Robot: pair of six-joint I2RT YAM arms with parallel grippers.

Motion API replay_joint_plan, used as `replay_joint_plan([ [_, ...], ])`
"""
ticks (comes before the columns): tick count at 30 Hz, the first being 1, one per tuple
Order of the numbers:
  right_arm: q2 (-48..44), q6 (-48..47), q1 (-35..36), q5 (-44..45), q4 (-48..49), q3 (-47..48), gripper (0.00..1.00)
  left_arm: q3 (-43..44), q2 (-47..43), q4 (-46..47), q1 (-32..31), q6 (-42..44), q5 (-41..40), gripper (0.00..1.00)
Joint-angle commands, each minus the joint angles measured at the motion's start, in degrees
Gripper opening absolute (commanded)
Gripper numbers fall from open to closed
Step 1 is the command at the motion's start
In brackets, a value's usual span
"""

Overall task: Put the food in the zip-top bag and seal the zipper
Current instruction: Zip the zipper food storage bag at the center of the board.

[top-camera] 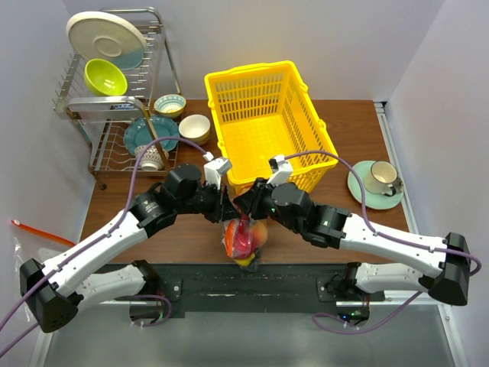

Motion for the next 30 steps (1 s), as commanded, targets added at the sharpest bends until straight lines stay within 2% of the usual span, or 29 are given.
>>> replay_joint_plan([
  [1, -3.8, -1.6, 0.2, 2.1, -1.6, 3.2, 0.33, 3.0, -1.3, -0.3, 0.0, 1.8, -2.1, 0.0],
  [2, -5.7, -3.5, 0.2, 3.0, -2.1, 3.2, 0.37, 3.1, -1.7, -0.9, 0.1, 1.9, -2.1, 0.0],
  [5, -10.0, -11.7, 0.1, 1.7, -4.7, 4.3, 0.38, 3.1, -3.2, -1.3, 0.1, 2.7, -0.8, 0.0],
  [8, -11.9, -17.8, 0.0, 1.5, -12.2, 7.5, 0.39, 4.7, -3.8, -2.8, 0.1, 4.1, 2.1, 0.0],
  [10, -13.5, -19.7, -0.6, 1.7, -17.8, 9.4, 0.39, 7.0, -3.9, -4.9, 0.1, 5.3, 4.9, 0.0],
  [14, -17.5, -24.6, -1.5, 0.4, -20.7, 8.8, 0.39, 11.7, -4.1, -10.0, 0.1, 8.2, 7.9, 0.0],
  [18, -21.9, -28.0, -2.2, -3.8, -16.8, 5.2, 0.39, 17.1, -4.5, -14.2, 0.1, 10.4, 8.5, 0.0],
  [23, -26.1, -30.9, -2.5, -19.6, -6.4, -2.1, 0.39, 20.3, -4.5, -15.9, 0.1, 10.9, 12.2, 0.0],
  [30, -24.7, -33.3, -2.5, -25.0, -0.6, -5.1, 0.4, 23.5, -6.7, -16.0, 0.1, 10.9, 18.6, 0.0],
])
